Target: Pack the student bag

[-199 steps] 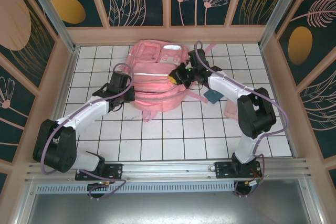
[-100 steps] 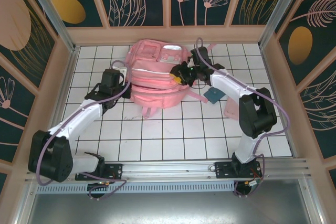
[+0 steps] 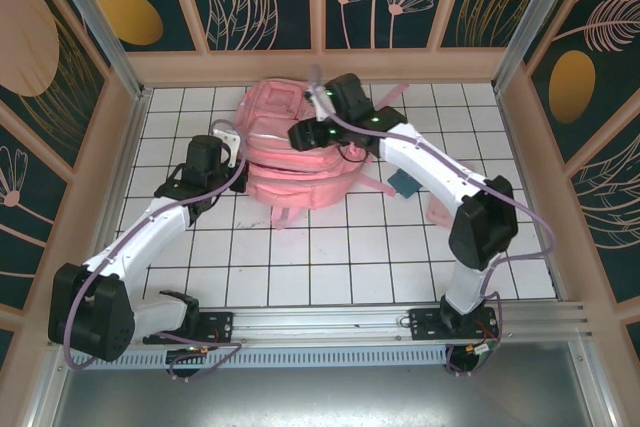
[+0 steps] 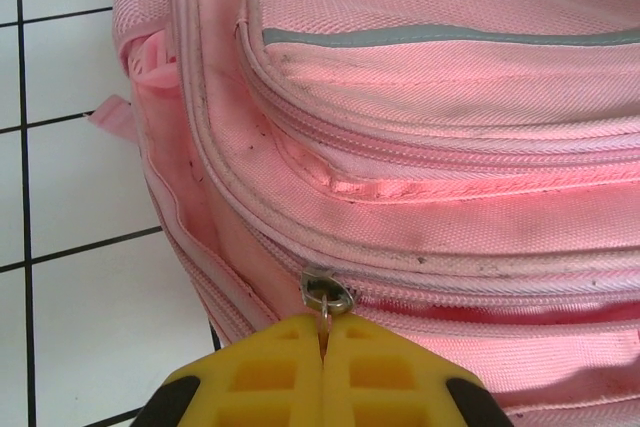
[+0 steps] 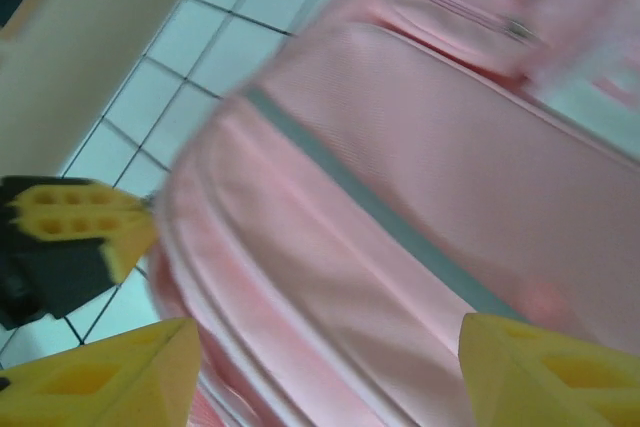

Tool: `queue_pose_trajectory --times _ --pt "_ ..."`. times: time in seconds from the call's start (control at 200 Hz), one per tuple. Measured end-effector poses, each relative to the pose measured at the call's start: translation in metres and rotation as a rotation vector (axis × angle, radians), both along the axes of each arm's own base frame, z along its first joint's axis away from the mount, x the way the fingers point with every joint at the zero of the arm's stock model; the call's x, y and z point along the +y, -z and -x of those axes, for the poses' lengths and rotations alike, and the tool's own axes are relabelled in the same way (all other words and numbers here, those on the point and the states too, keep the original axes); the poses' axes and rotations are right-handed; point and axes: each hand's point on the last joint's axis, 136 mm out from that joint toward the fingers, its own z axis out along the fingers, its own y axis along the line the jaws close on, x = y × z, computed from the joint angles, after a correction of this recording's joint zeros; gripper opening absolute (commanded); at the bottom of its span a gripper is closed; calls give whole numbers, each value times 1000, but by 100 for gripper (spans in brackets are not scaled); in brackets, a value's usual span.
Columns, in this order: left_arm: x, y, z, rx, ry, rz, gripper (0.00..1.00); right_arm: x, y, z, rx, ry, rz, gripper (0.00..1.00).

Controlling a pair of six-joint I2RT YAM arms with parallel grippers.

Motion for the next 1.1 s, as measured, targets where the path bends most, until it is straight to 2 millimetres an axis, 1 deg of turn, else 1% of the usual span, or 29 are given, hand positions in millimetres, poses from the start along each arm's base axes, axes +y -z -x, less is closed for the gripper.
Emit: queue_pose_trajectory --times 0.02,0.07,0.11,0.16,0.22,0.325,0.385,0.46,0.485,0.566,0.711,0.771,0.886,1.101 --pt "0 -1 0 -2 3 0 0 9 -1 1 -28 -38 10 68" --pt "-1 -2 1 -6 8 0 0 23 0 2 -71 -99 36 68" --pt "-1 -2 2 -8 11 2 0 31 5 1 -91 -139 59 68" --pt "-2 -3 4 -11 17 5 0 40 17 1 -109 -194 95 68" --pt "-2 -4 5 -15 21 9 0 48 31 -2 -119 -247 128 68" --pt "-2 -6 6 -20 24 13 0 58 52 -3 -121 -331 169 62" --pt "-2 -6 8 -22 24 14 0 63 60 -2 -123 -377 177 58" --pt "-1 -4 9 -18 24 13 0 66 67 2 -130 -430 182 53" --pt "-1 -3 10 -16 24 12 0 66 67 3 -138 -448 185 52" --pt "-1 -3 10 -15 23 12 0 67 66 5 -161 -486 188 43" --pt "0 -6 10 -26 18 12 0 67 64 6 -213 -537 206 18" --pt "1 -7 10 -28 13 12 0 68 64 6 -229 -549 215 11" --pt "4 -7 11 -30 -2 10 0 68 63 6 -265 -575 229 6" --pt "10 -5 10 -23 -66 9 0 66 59 10 -313 -605 234 4"
